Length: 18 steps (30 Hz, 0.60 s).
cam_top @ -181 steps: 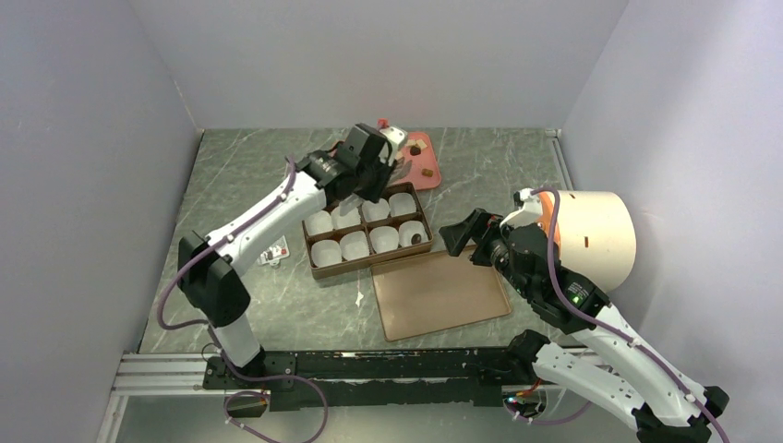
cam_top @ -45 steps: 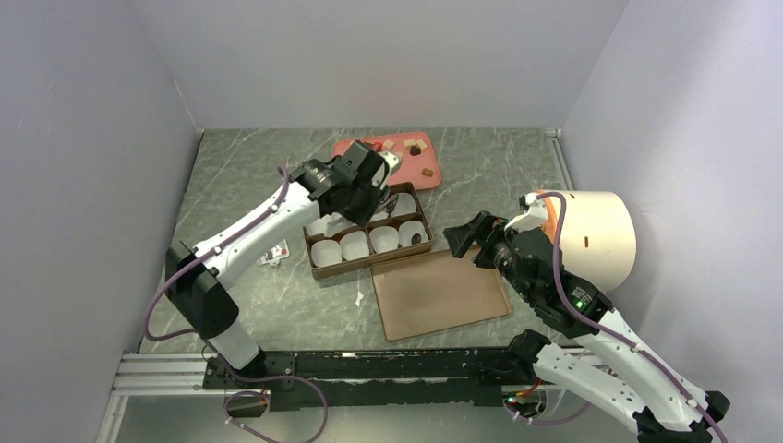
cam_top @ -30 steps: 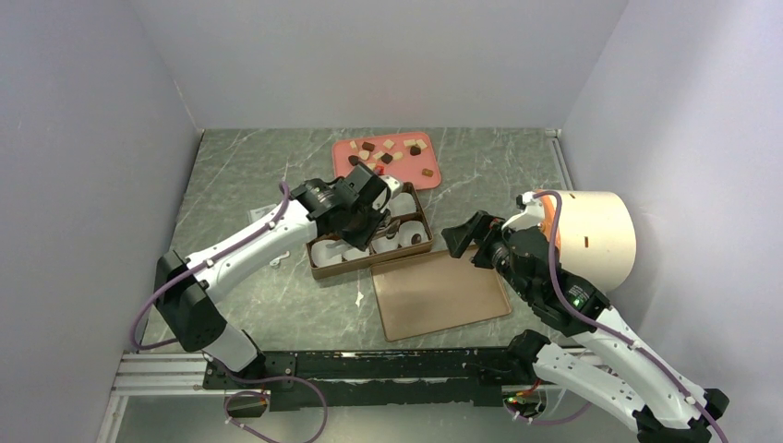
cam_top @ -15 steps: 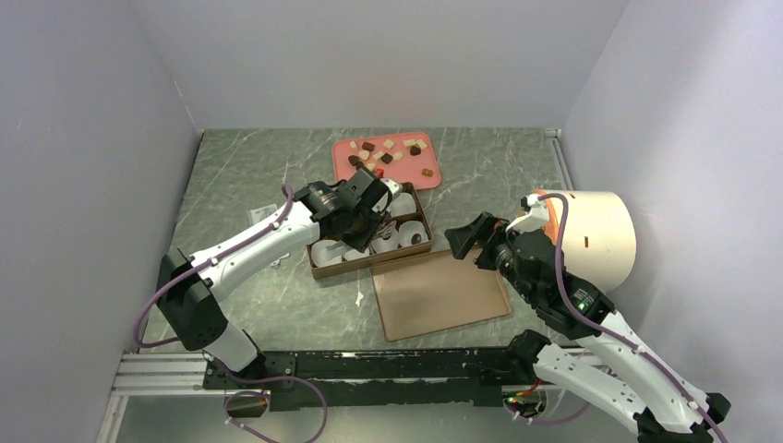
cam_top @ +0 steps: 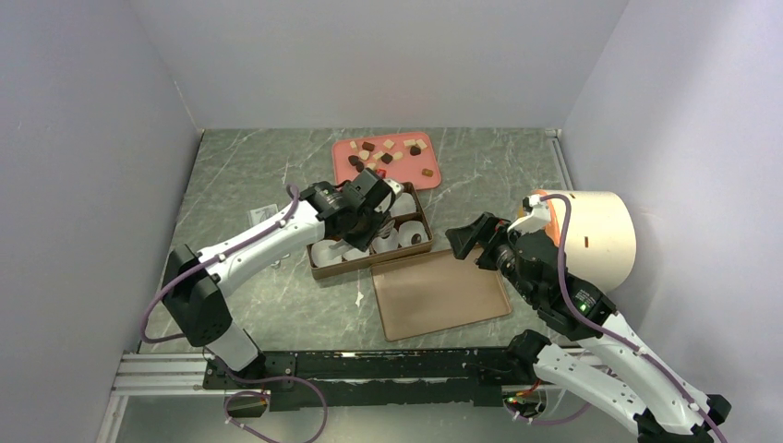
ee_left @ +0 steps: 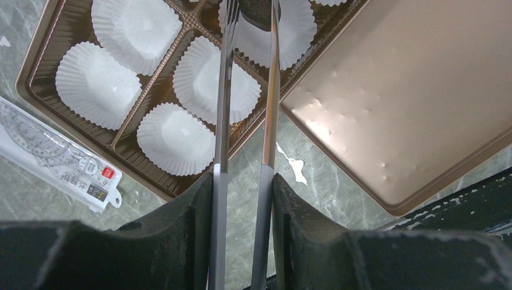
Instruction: Pack the chocolate
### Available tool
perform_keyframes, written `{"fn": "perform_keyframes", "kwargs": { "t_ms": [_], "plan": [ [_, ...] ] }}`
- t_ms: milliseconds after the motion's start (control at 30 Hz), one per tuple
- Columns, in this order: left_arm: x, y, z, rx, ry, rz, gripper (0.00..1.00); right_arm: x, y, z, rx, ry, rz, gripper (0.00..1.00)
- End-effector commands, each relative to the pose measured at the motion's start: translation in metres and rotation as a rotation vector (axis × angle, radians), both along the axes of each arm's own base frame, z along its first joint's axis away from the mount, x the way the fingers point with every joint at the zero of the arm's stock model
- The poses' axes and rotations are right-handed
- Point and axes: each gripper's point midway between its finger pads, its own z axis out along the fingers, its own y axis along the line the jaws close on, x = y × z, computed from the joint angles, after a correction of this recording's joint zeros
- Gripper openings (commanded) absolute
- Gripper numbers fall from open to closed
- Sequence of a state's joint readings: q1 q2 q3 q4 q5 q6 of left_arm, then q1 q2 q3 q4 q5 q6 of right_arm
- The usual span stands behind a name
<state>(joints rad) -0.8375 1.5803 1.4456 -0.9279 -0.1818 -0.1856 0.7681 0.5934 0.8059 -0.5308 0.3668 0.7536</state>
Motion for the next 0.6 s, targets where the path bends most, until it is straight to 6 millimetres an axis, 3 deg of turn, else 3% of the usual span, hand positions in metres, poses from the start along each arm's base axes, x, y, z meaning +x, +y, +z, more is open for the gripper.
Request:
{"fn": "perform_keyframes", "kwargs": {
  "t_ms": [0,300,567],
  "plan": [
    [0.0093,-0.0048,0.0015,0.001,-0.038,0.005,0.24,0.0009,-0.0044,0.0102,0.023,-0.021,-0.024,0.96],
    [0.0109,-0.0050,-0.0038,0.009,-0.036,0.014,0.25,-0.0003,-0.0053,0.0126,0.030,-0.028,-0.023,0.96],
    [0.0125,-0.0039,-0.0010,0.019,-0.042,0.019,0.34,0.0003,-0.0034,0.0106,0.030,-0.030,-0.015,0.96]
  ]
}}
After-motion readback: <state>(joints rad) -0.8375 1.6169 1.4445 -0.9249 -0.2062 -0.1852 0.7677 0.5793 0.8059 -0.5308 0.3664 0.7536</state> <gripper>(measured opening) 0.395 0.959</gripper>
